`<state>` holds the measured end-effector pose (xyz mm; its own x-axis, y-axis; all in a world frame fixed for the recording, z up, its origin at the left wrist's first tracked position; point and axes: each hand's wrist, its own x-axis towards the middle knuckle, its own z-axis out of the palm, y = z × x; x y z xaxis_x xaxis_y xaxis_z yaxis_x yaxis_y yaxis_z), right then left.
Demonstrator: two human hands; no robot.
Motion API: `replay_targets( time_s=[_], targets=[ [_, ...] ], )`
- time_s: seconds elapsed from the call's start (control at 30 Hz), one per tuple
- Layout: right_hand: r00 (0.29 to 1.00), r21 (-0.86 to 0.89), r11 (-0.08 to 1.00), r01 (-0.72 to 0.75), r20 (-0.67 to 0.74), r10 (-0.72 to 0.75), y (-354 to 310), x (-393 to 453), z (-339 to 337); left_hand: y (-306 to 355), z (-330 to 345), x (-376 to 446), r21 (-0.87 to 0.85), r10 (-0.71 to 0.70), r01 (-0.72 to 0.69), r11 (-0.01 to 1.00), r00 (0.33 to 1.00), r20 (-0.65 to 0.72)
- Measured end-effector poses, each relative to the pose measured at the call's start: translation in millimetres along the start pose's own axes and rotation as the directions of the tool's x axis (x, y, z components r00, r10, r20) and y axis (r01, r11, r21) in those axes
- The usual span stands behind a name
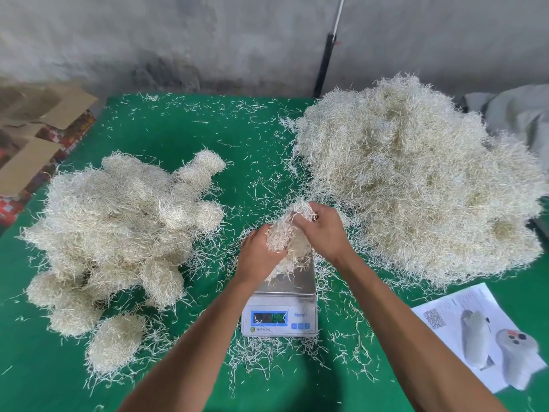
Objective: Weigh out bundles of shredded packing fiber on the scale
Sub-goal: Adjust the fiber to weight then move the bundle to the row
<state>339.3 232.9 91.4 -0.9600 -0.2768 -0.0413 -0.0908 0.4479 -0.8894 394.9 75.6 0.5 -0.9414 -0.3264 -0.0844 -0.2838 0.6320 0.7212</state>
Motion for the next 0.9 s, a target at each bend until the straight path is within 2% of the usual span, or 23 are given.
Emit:
replay_targets(
  time_s=[0.13,0.23,0.37,0.43,0.5,0.6,0.67,0.73,0.83,0.9],
  targets=[
    [0.997,0.167,0.986,0.015,-0.073,-0.003,-14,9,-7,-4,-1,7,-0.084,-0.042,0.042,0.996,0.999,0.007],
    [0.990,0.242,0.970,-0.023,-0.132,0.056,-18,11,-14,-7,-5,11,-0.062,-0.037,0.037,0.997,0.999,-0.002],
    [0.967,0.429,0.903,-0.039,-0.212,0.143,-12,6,-4,5,-15,25,-0.139,-0.067,0.065,0.988,0.998,-0.012],
    [0.976,0.409,0.905,-0.120,-0.116,0.182,-6,-2,9,16,-16,31,-0.165,-0.091,0.087,0.982,0.996,-0.017],
    [0.977,0.328,0.924,-0.197,-0.010,0.211,-3,-4,16,18,-16,36,-0.106,-0.024,0.025,0.994,1.000,0.010],
    [0.953,0.359,0.915,-0.184,-0.163,0.256,-11,13,-13,-1,-37,31,-0.024,-0.049,0.051,0.998,0.997,0.059],
    [0.922,0.494,0.857,-0.146,-0.246,0.299,-16,25,-38,-26,-45,31,0.056,-0.106,0.105,0.993,0.994,0.027],
    [0.914,0.545,0.829,-0.127,-0.260,0.311,-18,27,-39,-35,-44,32,0.046,-0.143,0.144,0.989,0.990,-0.012],
    [0.951,0.451,0.882,-0.137,-0.190,0.245,-14,12,-10,-28,-32,32,0.016,-0.124,0.124,0.992,0.992,-0.003],
    [0.925,0.528,0.828,-0.187,-0.189,0.329,-11,15,-15,-34,-36,31,0.016,-0.158,0.158,0.987,0.987,-0.012]
  ],
)
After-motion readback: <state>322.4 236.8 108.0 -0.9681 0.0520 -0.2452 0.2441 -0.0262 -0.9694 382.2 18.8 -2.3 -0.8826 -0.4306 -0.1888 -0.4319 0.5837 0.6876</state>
